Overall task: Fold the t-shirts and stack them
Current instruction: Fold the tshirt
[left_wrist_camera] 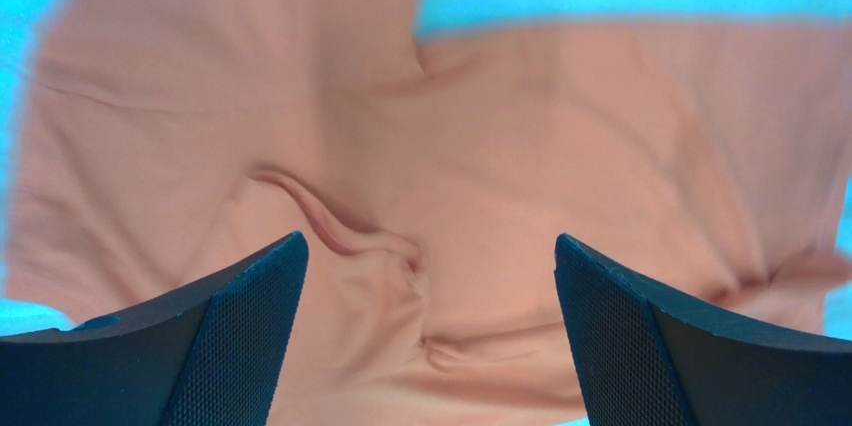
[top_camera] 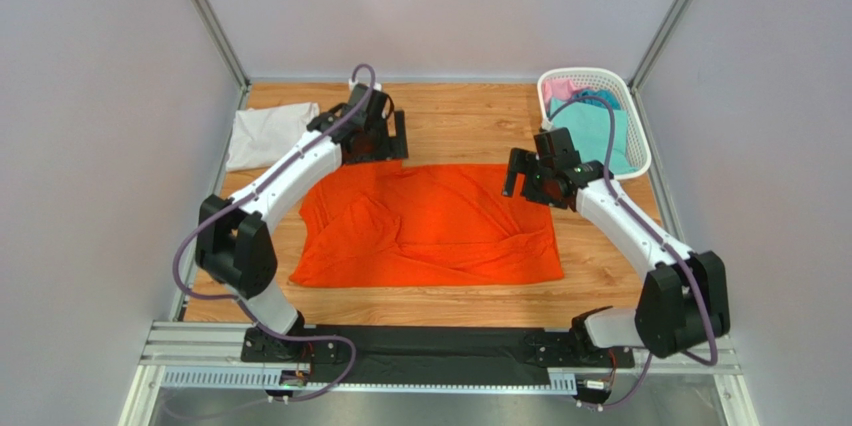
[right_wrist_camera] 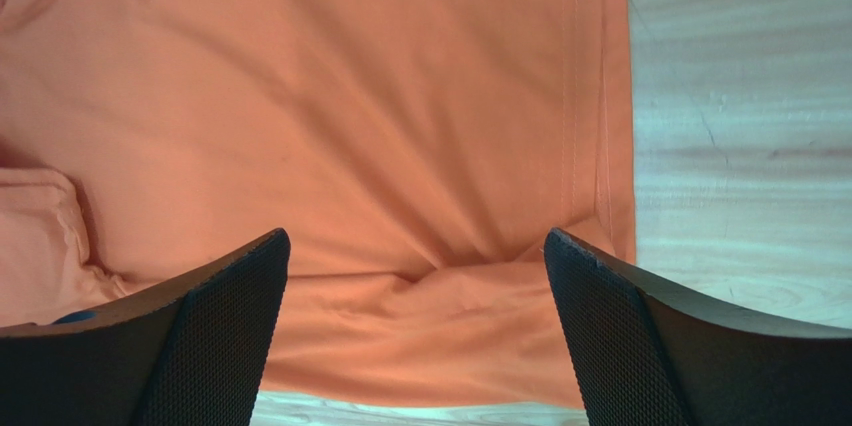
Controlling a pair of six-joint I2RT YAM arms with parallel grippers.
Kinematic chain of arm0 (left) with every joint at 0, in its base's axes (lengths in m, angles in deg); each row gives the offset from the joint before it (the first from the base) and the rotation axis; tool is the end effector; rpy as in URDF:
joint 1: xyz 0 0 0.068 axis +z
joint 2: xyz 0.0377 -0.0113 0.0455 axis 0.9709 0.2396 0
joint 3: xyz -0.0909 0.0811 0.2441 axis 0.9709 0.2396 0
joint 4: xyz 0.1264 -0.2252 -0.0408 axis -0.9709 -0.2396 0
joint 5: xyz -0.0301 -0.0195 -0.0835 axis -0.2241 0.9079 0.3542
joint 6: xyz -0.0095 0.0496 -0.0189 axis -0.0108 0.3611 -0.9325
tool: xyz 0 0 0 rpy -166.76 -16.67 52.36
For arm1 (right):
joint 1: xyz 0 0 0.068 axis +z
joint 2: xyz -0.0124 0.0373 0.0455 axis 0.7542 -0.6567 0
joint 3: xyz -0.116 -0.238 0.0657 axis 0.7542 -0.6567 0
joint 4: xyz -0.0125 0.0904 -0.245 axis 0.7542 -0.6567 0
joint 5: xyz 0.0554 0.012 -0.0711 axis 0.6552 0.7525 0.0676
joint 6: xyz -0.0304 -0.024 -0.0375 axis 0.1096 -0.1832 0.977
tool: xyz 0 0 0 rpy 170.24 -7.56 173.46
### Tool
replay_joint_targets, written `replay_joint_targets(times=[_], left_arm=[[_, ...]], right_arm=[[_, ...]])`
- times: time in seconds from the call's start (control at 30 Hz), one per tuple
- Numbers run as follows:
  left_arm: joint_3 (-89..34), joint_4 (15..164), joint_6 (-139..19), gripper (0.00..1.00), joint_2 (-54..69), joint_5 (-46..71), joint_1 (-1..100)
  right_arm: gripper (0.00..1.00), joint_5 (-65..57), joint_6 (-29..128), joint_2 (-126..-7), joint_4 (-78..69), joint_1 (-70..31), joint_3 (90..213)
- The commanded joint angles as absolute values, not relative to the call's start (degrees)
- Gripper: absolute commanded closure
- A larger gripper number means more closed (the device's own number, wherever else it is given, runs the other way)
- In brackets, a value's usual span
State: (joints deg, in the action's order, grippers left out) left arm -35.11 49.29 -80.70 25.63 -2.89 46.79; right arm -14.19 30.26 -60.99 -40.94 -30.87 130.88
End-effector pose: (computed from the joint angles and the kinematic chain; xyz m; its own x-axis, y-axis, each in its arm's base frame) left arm 0.3112 -0.1700 0.2918 -0.8040 -0.1501 -0.5754 -0.0083 0.9704 -0.2415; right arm 0.2510 0.0802 0.2490 -0.8436 0.1898 -0.5022 0.0956 0.9736 0.2074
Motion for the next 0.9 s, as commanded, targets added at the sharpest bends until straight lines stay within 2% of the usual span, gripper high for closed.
replay_joint_targets(times=[0.0,0.27,0.33,0.47,0.5,0.63,0.87], left_arm=[[-45.8,45.5,-78.8,0.0,34.3,-7.3,52.6],[-75.1,35.4,-74.6,0.01,57.5,-8.2,59.6],[-82.2,34.8,-71.9,0.03,63.8,-10.2,60.2],[-93.2,34.8,-69.1,0.18,74.3,-9.1,61.0],[-94.3,34.6,-69.2,0.24,75.5,-8.5,61.2],[-95.1,35.5,-69.8,0.35,77.9,-9.5,61.5],[-95.0,36.0,-73.6,0.4,80.5,-11.2,62.7]], right_arm=[[0.0,-18.9,31.2,-66.3,-38.8,-29.4,137.6],[0.0,-23.4,31.6,-72.4,-39.0,-29.3,142.8],[0.0,-24.6,32.1,-73.2,-39.0,-29.3,142.8],[0.0,-26.0,32.9,-74.6,-39.0,-29.3,143.0],[0.0,-25.9,33.0,-74.9,-39.0,-29.3,143.1],[0.0,-26.2,33.2,-76.0,-38.9,-29.3,143.3],[0.0,-27.0,33.6,-78.1,-37.9,-29.3,144.1]])
